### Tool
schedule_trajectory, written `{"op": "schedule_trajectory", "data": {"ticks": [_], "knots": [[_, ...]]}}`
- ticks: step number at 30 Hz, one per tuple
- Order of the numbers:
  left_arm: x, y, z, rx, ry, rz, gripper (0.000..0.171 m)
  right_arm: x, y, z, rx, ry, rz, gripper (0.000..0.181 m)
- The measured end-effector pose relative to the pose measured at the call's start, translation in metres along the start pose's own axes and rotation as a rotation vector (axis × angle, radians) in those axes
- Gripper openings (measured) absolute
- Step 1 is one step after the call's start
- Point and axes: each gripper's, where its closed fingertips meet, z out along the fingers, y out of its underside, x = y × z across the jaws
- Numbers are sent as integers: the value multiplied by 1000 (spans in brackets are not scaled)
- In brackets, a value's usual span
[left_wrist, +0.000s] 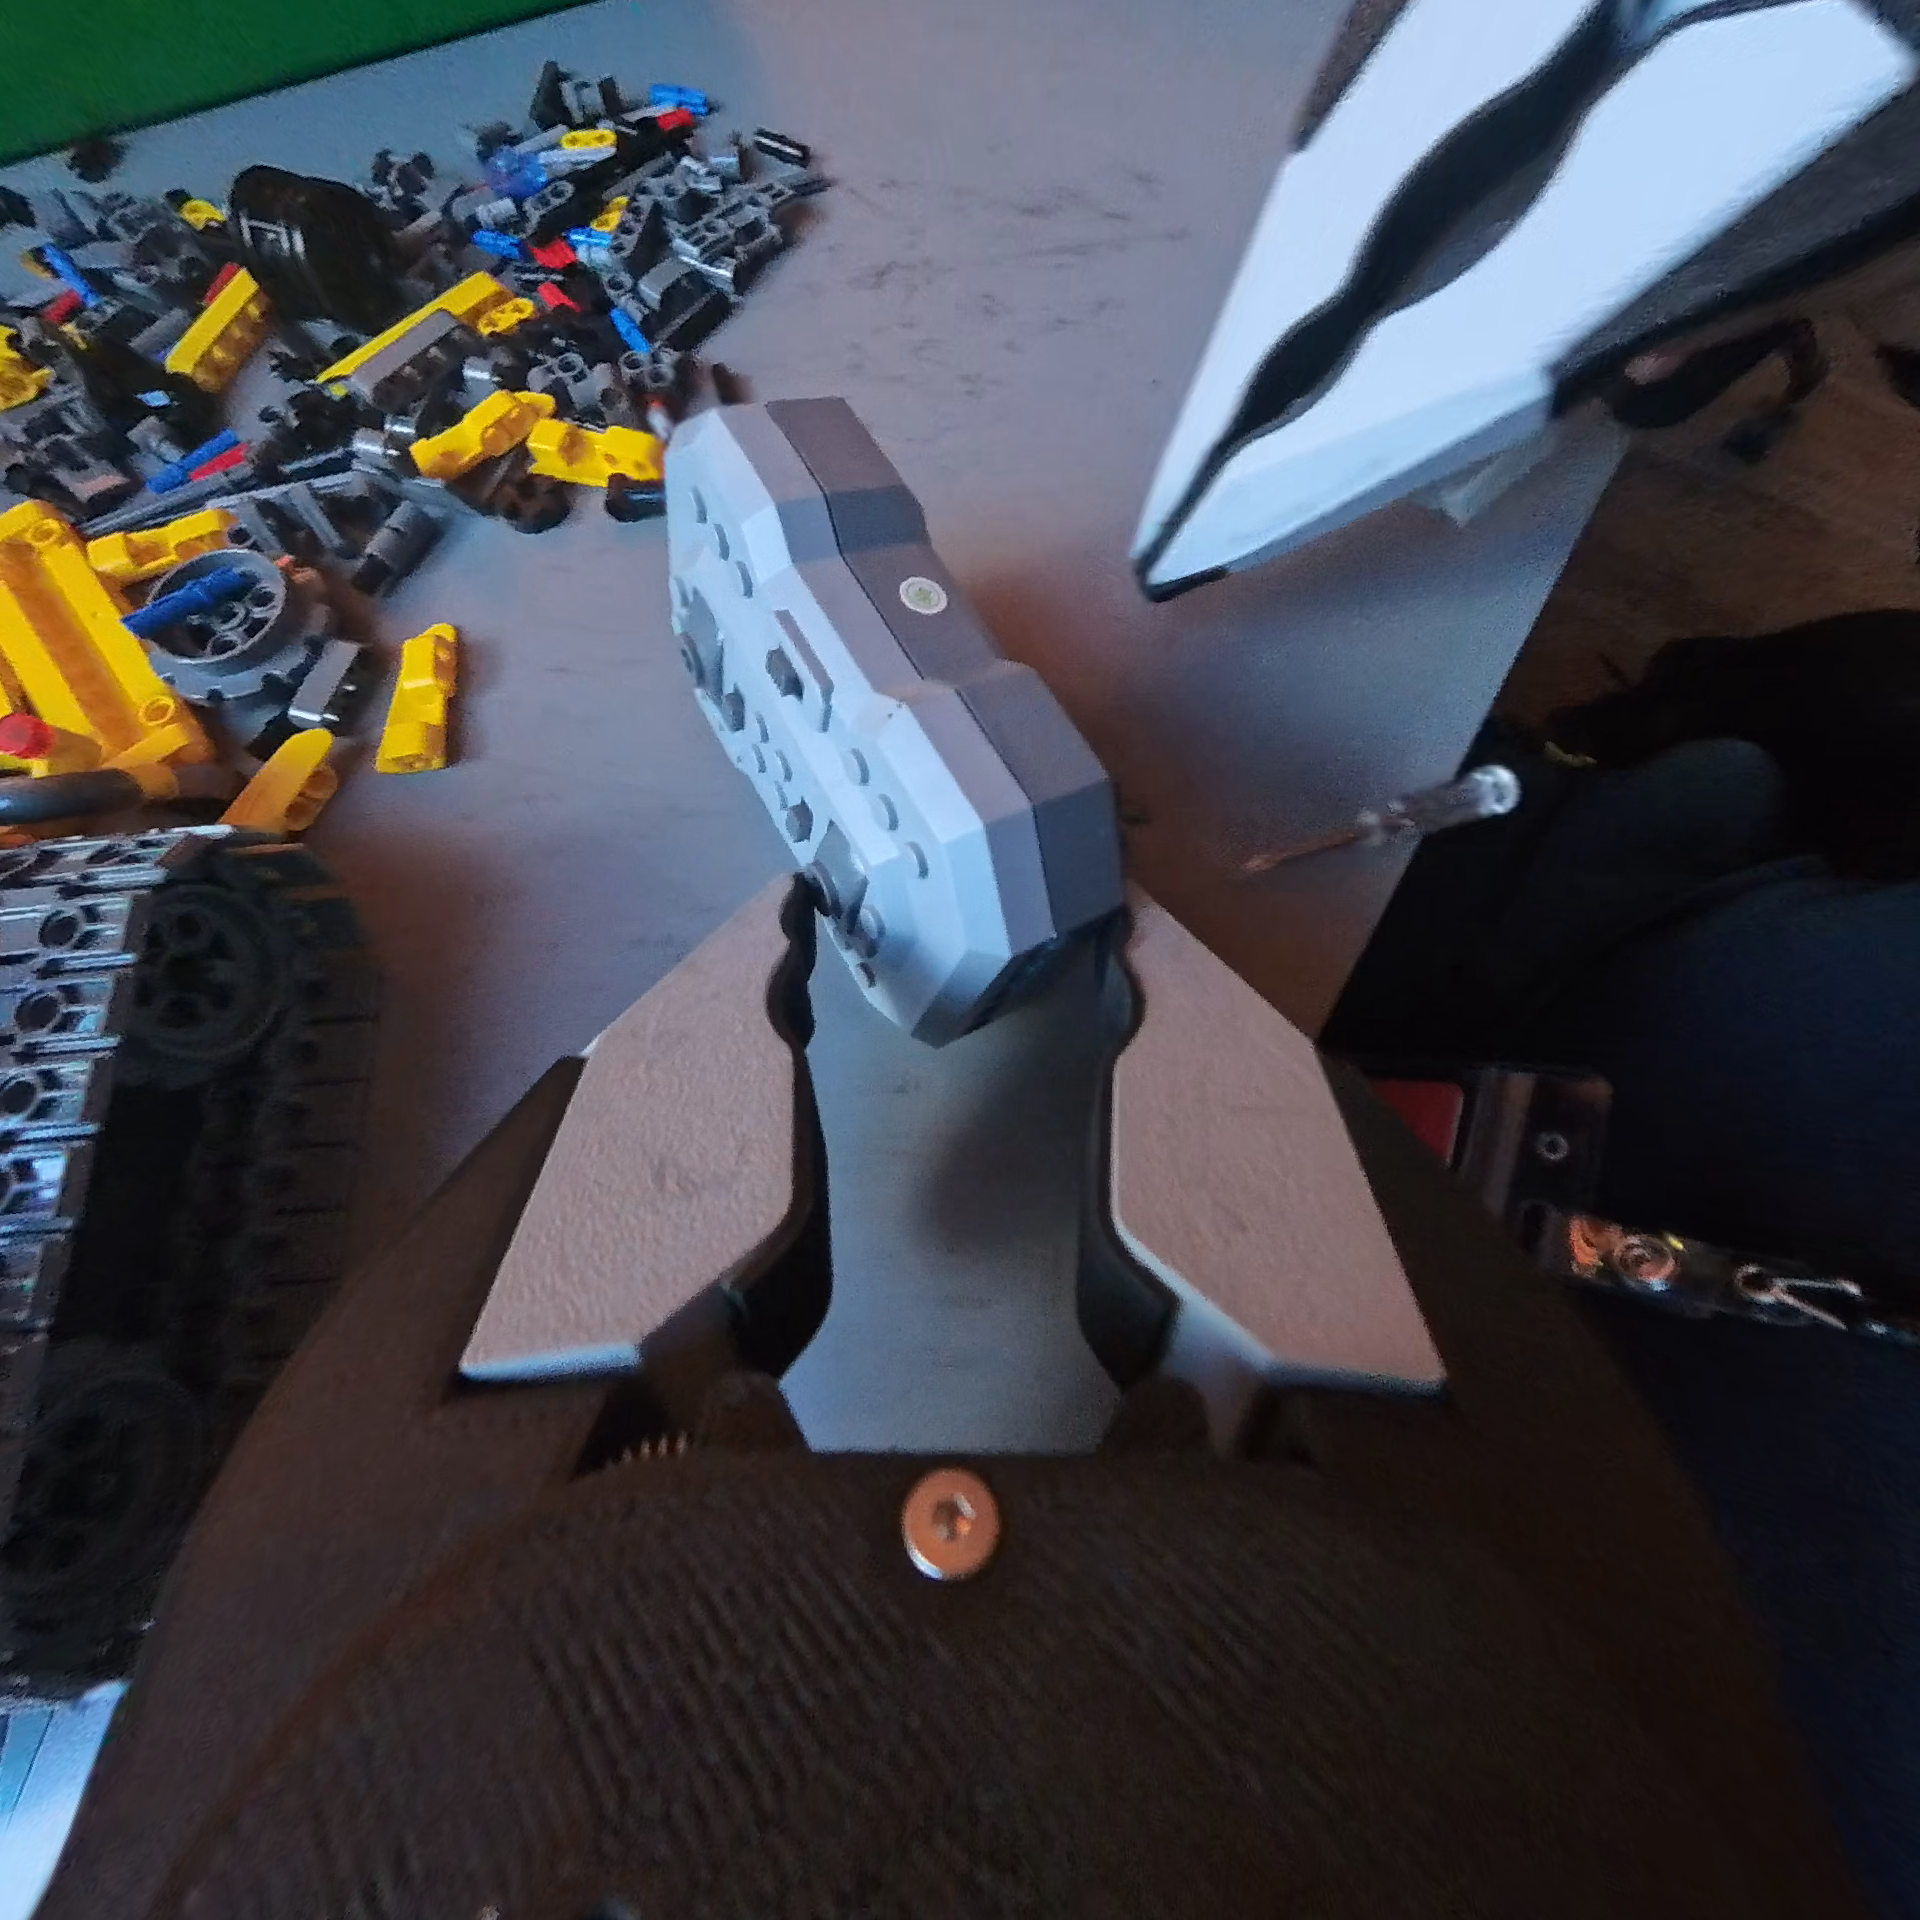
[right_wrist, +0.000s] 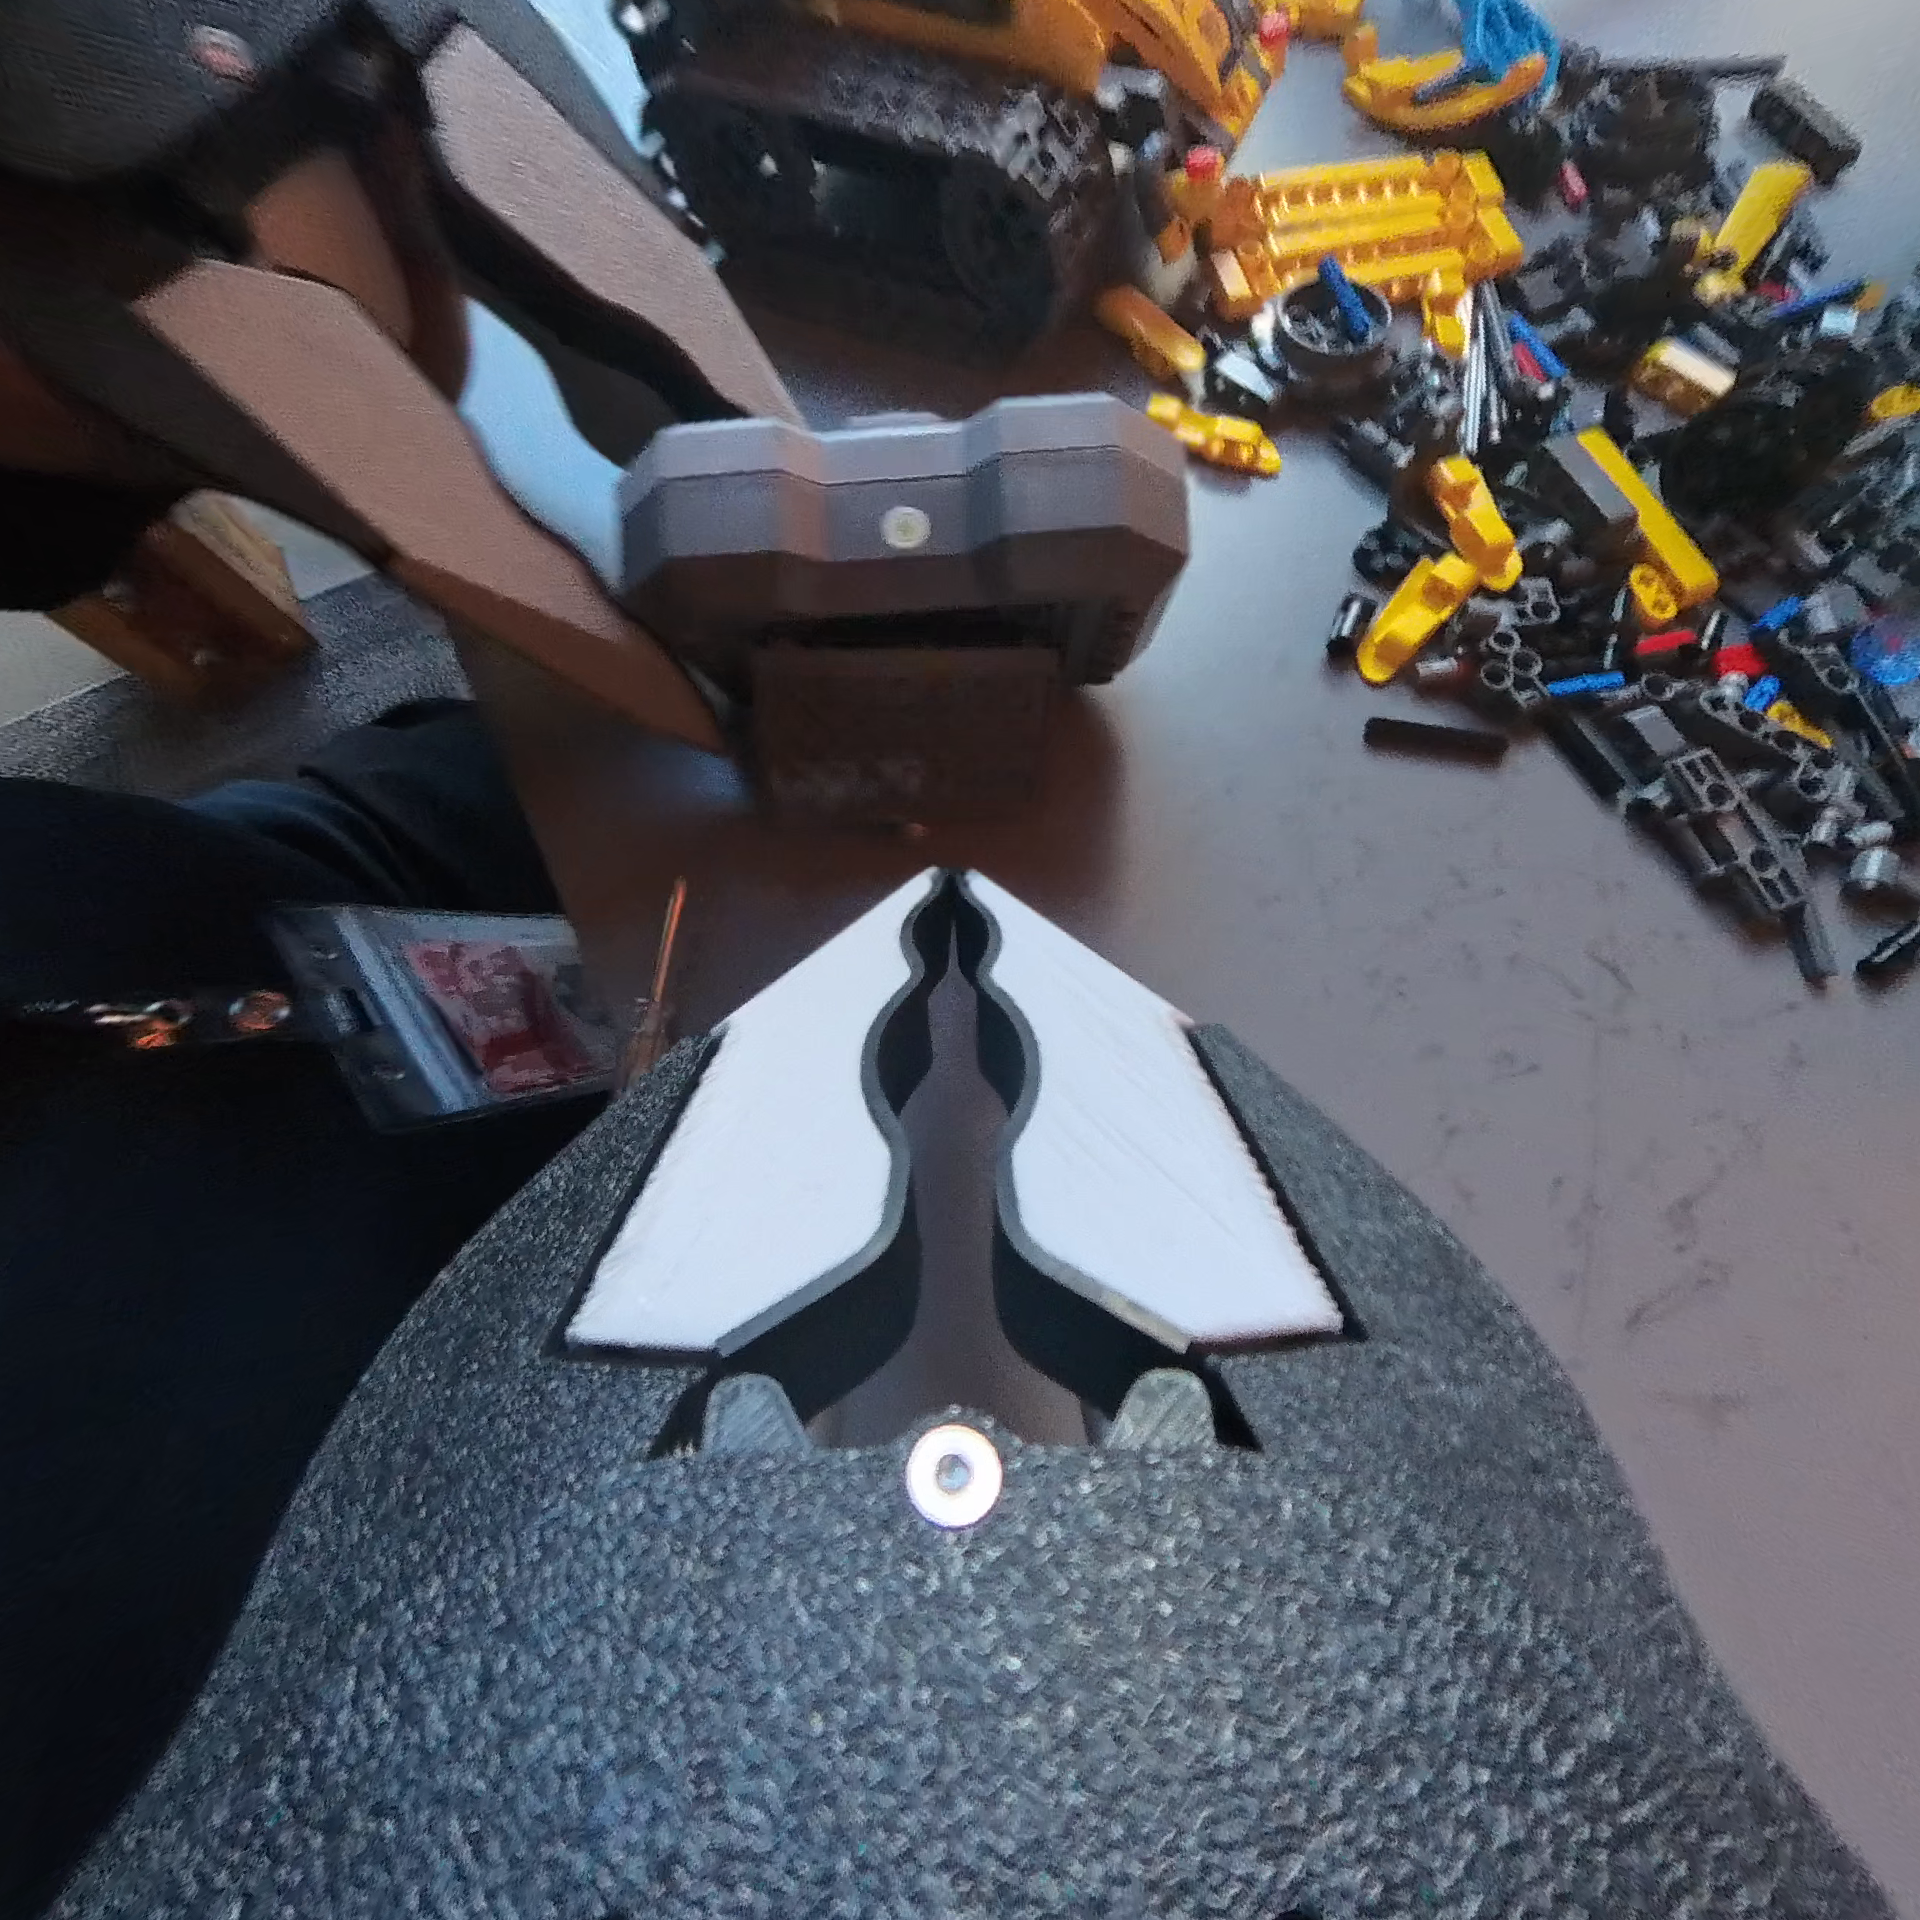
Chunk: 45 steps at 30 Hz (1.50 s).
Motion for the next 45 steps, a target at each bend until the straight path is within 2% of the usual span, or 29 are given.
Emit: {"op": "schedule_trajectory", "data": {"ticks": [5, 8, 10, 11, 15, 21, 25, 32, 37, 40, 43, 45], "knots": [[-8, 1, -1, 31, -35, 1, 51, -44, -5, -21, -10, -130, -48, 37], [-11, 1, -1, 25, -52, 20, 51, -67, 8, -14, -76, -123, -161, 34], [-14, 1, -1, 27, -57, 9, 51, -53, 16, -9, -99, 21, -295, 13], [-15, 2, -2, 29, -57, 9, 51, -48, 15, -10, -88, 41, -300, 10], [-17, 4, -5, 33, -31, -5, 51, -43, 0, -23, 38, -60, -149, 20], [-13, 5, -6, 34, 20, -19, 51, -20, 8, -29, 39, 7, -139, 19], [-14, 3, -10, 58, 89, -140, 51, -10, 19, -21, 2, 32, -108, 23], [-13, 12, -20, 86, 257, -443, 50, 2, 19, -14, -34, 63, -135, 23], [-25, 28, -31, 44, 161, -422, 49, -3, 8, -21, -1, 69, -176, 19], [-24, 33, -35, 40, 140, -398, 49, 1, 13, -21, -23, 63, -156, 19], [-25, 40, -40, 22, 100, -366, 46, -16, 14, -24, -6, -15, -137, 18], [-25, 46, -47, 14, 64, -345, 52, -31, 19, -30, -20, -43, -172, 18]]}}
